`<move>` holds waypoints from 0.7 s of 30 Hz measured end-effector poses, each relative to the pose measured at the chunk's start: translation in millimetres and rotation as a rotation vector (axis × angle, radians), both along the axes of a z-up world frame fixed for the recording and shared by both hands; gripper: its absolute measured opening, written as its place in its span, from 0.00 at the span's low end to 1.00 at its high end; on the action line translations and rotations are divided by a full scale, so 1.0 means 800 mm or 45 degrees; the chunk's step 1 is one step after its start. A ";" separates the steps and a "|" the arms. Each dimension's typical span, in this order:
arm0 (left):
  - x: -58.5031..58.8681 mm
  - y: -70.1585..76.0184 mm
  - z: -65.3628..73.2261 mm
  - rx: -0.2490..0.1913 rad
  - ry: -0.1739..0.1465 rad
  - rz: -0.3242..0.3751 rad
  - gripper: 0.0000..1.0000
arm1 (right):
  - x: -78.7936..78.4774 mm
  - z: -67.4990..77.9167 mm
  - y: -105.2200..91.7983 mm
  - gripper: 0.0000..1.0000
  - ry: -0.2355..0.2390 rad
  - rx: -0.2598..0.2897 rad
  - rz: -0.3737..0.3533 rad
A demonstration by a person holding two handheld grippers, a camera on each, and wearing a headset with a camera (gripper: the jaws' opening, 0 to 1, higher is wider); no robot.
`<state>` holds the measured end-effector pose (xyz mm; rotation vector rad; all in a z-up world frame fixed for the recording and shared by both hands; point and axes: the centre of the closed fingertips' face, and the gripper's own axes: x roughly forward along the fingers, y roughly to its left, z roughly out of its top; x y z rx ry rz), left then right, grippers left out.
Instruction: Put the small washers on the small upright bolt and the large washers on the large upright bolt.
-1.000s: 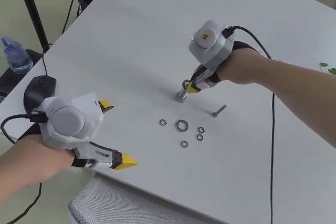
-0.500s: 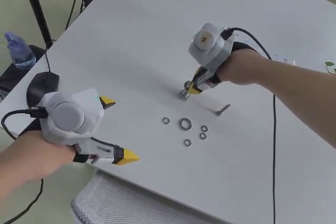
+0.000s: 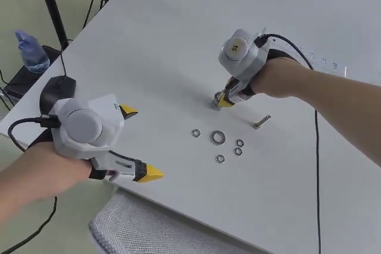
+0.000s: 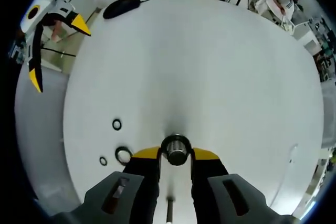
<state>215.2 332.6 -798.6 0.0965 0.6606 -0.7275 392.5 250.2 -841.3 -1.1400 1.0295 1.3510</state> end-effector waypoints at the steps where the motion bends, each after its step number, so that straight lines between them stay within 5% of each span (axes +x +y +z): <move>1: -0.001 0.000 0.000 0.000 0.001 -0.001 0.84 | 0.000 0.000 0.000 0.21 0.002 0.002 -0.001; 21: -0.006 -0.001 -0.005 -0.001 0.016 0.015 0.84 | 0.000 -0.020 -0.005 0.21 -0.012 -0.017 0.006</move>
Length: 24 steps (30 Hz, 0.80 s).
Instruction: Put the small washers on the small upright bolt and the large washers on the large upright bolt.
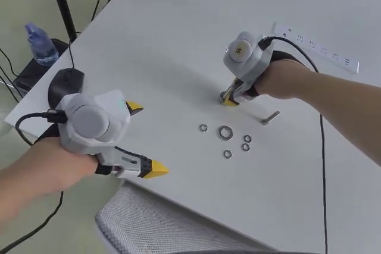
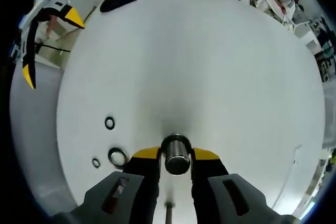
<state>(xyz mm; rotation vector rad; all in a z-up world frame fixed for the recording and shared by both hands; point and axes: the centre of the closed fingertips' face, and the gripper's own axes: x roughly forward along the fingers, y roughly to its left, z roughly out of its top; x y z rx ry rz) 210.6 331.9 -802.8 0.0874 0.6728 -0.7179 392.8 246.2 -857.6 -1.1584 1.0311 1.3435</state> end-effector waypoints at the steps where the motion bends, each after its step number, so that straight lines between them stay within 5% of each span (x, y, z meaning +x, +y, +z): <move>1: -0.001 0.000 0.000 -0.001 0.002 0.001 0.84 | 0.002 -0.001 0.001 0.21 0.003 0.007 -0.010; 24: -0.002 -0.002 -0.001 0.005 0.012 -0.016 0.81 | -0.007 -0.009 0.001 0.25 -0.015 -0.010 0.039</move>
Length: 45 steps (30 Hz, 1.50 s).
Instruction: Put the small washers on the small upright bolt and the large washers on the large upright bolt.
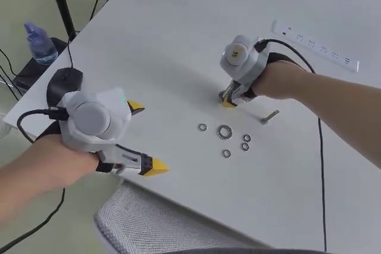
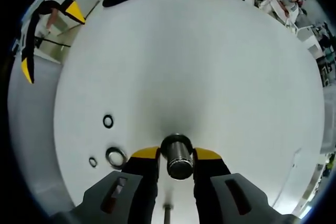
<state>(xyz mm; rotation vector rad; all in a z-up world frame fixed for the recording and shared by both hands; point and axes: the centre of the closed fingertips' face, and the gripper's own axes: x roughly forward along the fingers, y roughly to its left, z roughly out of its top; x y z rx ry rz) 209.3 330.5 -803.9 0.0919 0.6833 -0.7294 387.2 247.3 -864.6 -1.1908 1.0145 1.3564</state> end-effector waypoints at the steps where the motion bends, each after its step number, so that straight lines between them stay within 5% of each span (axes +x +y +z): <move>1: 0.000 0.000 0.000 0.001 -0.001 0.000 0.81 | 0.001 0.000 0.000 0.25 0.000 -0.001 -0.001; 9: -0.004 0.002 -0.003 0.002 0.011 0.007 0.81 | 0.003 0.000 0.000 0.27 0.020 0.003 -0.006; 14: -0.004 0.001 -0.003 0.007 0.010 0.007 0.81 | 0.003 0.000 0.000 0.38 0.037 0.012 -0.026; 27: -0.003 0.001 0.003 0.015 -0.010 0.005 0.82 | 0.013 0.014 0.001 0.39 0.047 0.059 -0.038; 36: -0.004 -0.005 0.007 0.025 -0.001 -0.023 0.86 | 0.009 0.048 -0.004 0.39 0.063 0.120 -0.118; 41: 0.000 -0.009 0.017 0.023 -0.036 -0.018 0.87 | -0.001 0.078 0.005 0.39 0.062 0.186 -0.144; 45: -0.002 -0.014 0.022 0.006 -0.040 -0.024 0.87 | -0.004 0.078 0.002 0.39 0.066 0.180 -0.141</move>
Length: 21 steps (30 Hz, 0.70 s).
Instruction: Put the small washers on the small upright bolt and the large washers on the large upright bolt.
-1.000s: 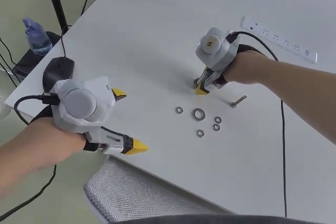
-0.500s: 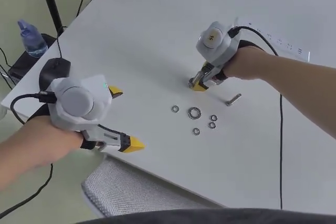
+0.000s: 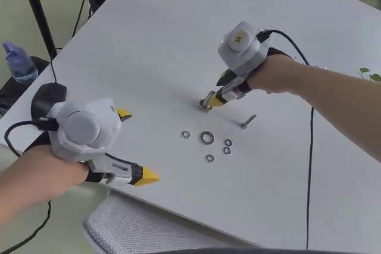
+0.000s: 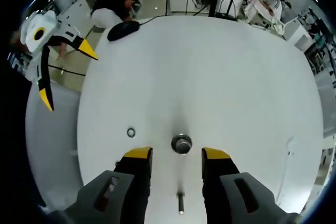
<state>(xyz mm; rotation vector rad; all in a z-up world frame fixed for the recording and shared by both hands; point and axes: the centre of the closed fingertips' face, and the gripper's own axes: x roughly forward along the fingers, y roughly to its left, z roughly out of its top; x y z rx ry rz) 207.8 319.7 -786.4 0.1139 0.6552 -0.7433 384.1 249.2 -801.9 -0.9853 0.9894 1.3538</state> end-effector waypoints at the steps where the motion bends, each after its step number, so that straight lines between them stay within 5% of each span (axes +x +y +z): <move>1: -0.001 -0.001 0.001 0.007 -0.003 -0.010 0.87 | -0.002 0.002 -0.001 0.39 -0.001 -0.004 0.002; 21: 0.009 0.013 0.012 -0.001 -0.027 -0.004 0.85 | -0.026 0.018 -0.003 0.38 -0.019 -0.015 0.065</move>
